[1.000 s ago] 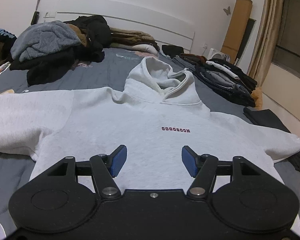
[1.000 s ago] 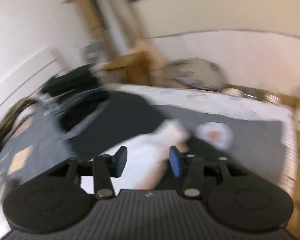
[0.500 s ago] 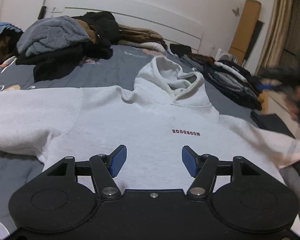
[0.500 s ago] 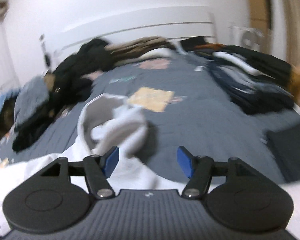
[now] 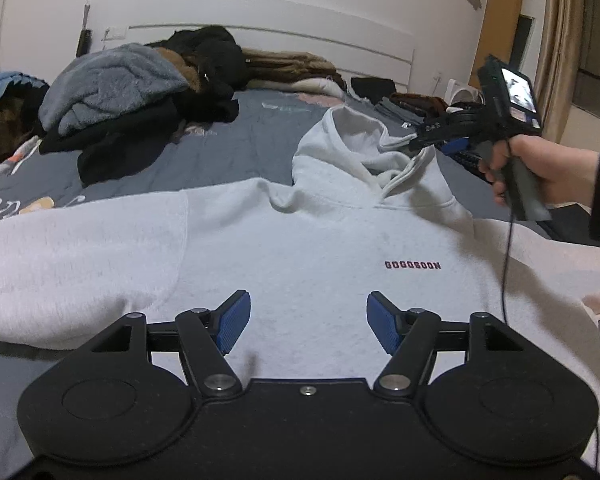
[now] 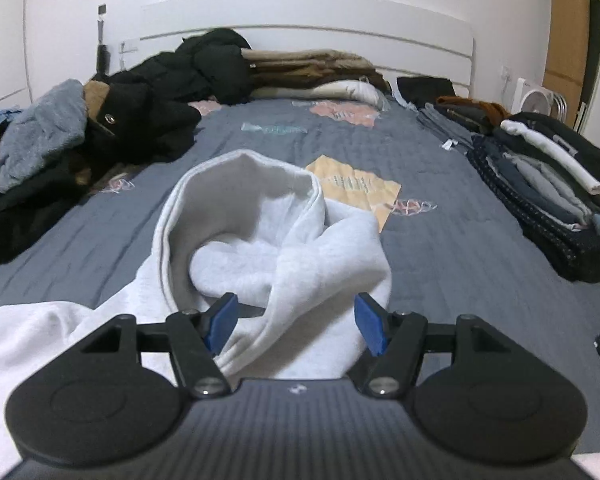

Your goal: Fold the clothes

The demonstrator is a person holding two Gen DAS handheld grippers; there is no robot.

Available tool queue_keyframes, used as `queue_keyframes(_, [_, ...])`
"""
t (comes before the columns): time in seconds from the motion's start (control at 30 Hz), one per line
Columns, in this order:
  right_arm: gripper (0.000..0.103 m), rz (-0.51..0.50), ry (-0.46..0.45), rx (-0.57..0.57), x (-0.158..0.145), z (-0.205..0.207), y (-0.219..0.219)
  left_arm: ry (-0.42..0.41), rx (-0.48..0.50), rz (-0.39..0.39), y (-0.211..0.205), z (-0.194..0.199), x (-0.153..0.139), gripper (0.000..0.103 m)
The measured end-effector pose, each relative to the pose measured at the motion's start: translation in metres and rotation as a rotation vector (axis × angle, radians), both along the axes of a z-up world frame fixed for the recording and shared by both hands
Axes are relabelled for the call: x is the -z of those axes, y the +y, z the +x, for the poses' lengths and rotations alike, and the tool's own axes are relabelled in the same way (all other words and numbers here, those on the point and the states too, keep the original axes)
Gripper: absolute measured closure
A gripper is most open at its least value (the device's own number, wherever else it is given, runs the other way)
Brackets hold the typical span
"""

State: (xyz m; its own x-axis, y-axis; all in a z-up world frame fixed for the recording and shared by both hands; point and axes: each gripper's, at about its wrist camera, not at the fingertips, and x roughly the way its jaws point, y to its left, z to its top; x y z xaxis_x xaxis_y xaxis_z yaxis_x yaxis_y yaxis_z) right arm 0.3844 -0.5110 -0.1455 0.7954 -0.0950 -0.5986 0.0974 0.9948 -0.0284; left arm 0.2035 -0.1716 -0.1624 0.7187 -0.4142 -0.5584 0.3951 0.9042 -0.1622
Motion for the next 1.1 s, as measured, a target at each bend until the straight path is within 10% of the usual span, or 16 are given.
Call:
queue_keyframes(0.3, [0.049,-0.022,0.077,0.043,0.024,0.027,0.010,0.004,0.003,0.010,0.001,-0.003,-0.004,0.039])
queue_keyframes(0.37, [0.077,-0.025,0.082,0.040,0.025,0.026,0.011,0.001,0.002,0.011,0.000,-0.003,-0.004,0.039])
queue_keyframes(0.47, [0.089,0.001,0.087,0.026,0.023,0.019,0.010,0.002,0.007,0.012,0.000,-0.003,-0.004,0.039])
queue_keyframes(1.1, [0.090,0.197,0.019,-0.171,-0.030,-0.150,0.026,-0.018,0.046,-0.009,-0.006,-0.013,-0.014,0.039])
